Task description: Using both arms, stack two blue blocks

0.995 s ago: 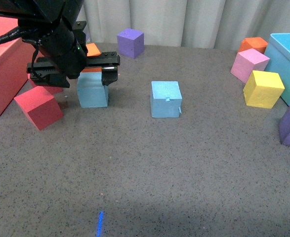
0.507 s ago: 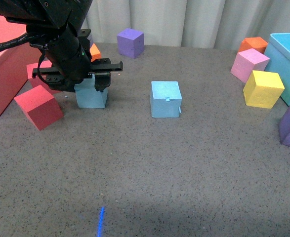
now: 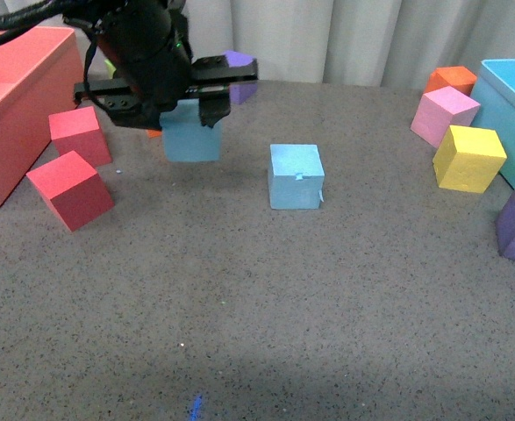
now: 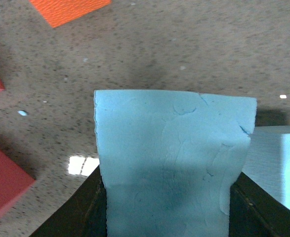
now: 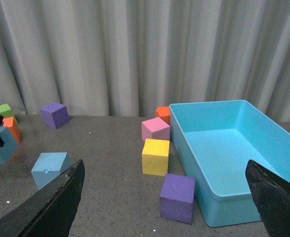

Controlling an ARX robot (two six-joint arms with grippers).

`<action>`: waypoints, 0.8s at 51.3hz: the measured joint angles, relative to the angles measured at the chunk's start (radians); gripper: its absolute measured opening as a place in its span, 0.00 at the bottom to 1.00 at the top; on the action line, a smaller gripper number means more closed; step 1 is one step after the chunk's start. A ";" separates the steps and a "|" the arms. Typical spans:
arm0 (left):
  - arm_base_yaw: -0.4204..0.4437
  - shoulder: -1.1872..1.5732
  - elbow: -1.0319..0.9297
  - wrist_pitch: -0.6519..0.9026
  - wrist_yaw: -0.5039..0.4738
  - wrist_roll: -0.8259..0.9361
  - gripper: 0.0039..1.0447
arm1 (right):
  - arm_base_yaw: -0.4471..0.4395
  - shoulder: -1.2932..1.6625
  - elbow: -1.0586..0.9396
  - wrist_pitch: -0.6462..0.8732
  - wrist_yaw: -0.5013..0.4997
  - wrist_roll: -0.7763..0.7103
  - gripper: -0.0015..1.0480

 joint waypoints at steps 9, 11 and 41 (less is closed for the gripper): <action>-0.094 -0.012 0.064 -0.052 -0.012 -0.072 0.45 | 0.000 0.000 0.000 0.000 0.000 0.000 0.91; -0.113 -0.010 0.083 -0.068 -0.014 -0.085 0.45 | 0.000 0.000 0.000 0.000 0.000 0.000 0.91; -0.227 0.117 0.254 -0.160 -0.067 -0.131 0.45 | 0.000 0.000 0.000 0.000 0.000 0.000 0.91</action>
